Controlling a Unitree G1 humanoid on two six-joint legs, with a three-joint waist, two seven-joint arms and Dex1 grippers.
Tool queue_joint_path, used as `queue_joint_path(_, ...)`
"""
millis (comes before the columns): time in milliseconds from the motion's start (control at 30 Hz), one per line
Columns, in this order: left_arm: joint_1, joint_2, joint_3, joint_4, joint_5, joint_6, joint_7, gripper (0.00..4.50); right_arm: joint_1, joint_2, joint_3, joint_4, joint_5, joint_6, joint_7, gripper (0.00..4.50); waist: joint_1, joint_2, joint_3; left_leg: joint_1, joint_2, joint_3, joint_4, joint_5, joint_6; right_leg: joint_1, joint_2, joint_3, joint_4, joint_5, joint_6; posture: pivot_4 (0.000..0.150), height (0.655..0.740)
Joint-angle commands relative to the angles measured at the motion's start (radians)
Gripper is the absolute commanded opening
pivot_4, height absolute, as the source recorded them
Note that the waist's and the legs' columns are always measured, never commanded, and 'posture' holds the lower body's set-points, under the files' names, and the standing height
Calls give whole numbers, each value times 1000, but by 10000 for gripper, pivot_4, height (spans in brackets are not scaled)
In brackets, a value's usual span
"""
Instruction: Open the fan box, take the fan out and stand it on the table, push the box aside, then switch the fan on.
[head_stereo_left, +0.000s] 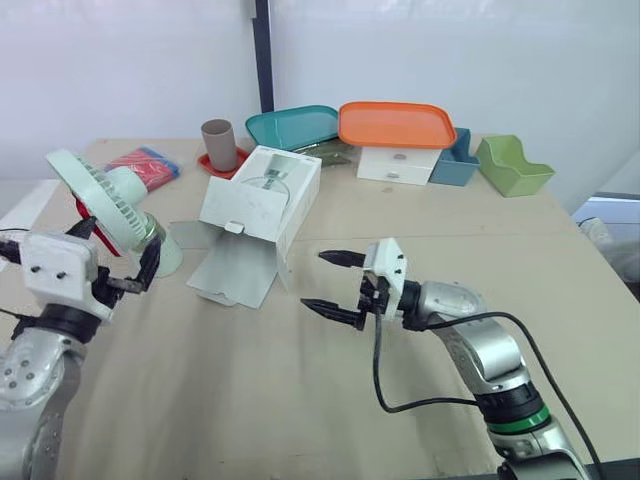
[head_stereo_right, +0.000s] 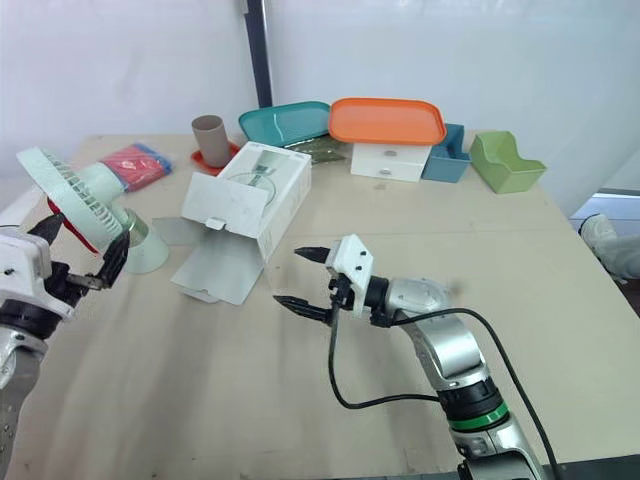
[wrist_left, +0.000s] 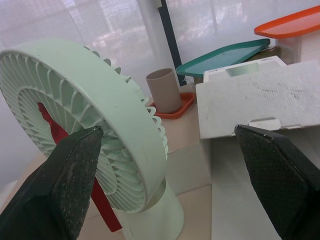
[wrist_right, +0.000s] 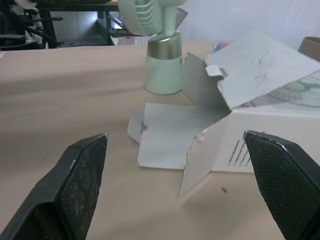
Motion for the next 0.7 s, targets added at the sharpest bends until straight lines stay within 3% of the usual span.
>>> queue_joint_path(33, -1, -10, 22, -9, 22, -18, -5, 44731, -20, 10, 7, -65, -1, 29, -31, 45000, 0, 0, 0, 0, 0, 0, 0, 0, 0, 0, 0, 0, 0, 0, 0, 1500, 7400)
queue_joint_path(400, -97, -55, 41, 8, 42, 35, 50, 44731, -18, 4, 14, -44, -25, 16, -37, 45000, 0, 0, 0, 0, 0, 0, 1, -1, 1, 0, 0, -1, 0, 0, 0, 1500, 7400)
queue_joint_path(700, -203, -102, 74, 3, -40, 153, 114, 44731, -17, -2, 15, -37, -31, 5, -30, 45000, 0, 0, 0, -1, 0, -1, 2, -1, 1, 0, 0, -1, 0, 0, 1, 1500, 7400)
